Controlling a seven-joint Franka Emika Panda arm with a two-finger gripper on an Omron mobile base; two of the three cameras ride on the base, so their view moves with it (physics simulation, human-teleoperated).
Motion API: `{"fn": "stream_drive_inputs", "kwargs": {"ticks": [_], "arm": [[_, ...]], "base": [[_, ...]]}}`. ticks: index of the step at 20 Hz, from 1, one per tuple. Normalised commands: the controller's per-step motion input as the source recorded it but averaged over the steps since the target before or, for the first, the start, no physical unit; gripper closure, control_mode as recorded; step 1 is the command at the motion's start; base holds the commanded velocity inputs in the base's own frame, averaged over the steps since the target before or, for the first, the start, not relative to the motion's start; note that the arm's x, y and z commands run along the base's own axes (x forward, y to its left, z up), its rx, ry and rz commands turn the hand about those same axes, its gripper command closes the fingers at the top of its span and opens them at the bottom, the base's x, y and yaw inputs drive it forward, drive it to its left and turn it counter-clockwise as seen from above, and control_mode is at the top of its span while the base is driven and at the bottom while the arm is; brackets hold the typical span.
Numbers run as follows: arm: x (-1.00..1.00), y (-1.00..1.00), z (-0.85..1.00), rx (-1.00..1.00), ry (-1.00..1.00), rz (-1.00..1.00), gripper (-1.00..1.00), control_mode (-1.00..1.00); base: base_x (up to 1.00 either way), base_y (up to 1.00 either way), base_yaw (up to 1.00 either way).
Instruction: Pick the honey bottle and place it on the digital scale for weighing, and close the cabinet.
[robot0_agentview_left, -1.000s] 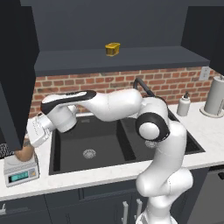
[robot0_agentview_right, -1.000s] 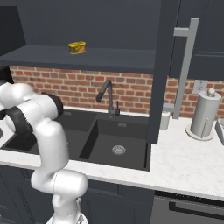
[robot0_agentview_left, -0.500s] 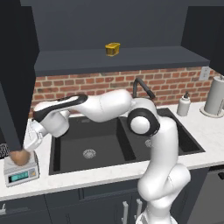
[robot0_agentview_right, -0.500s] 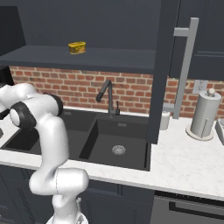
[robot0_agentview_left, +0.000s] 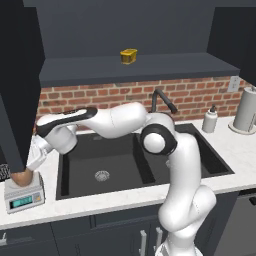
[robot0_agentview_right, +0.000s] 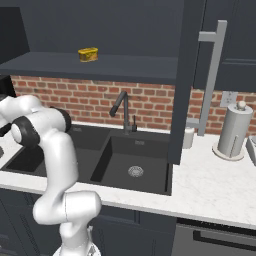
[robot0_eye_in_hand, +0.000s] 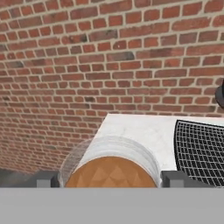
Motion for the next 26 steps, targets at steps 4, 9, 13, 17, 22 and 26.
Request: {"fn": "stream_drive_inputs", "kwargs": {"ticks": [4, 9, 13, 17, 22, 26], "arm": [[0.17, 0.29, -0.25, 0.0, -0.01, 0.0, 1.0, -1.0], [0.14, 0.28, -0.28, 0.0, -0.02, 0.0, 1.0, -1.0], [0.01, 0.04, -0.3, 0.0, -0.01, 0.0, 1.0, -1.0], [-0.01, 0.0, -0.14, 0.0, 0.0, 0.0, 1.0, -1.0], [-0.11, 0.0, -0.01, 0.0, 0.0, 0.0, 1.0, -1.0], [-0.2, 0.0, 0.0, 0.0, -0.04, 0.0, 1.0, -1.0]], "base": [[0.0, 0.0, 0.0], [0.0, 0.0, 0.0], [0.0, 0.0, 0.0], [0.0, 0.0, 0.0], [0.0, 0.0, 0.0], [0.0, 0.0, 0.0]]}}
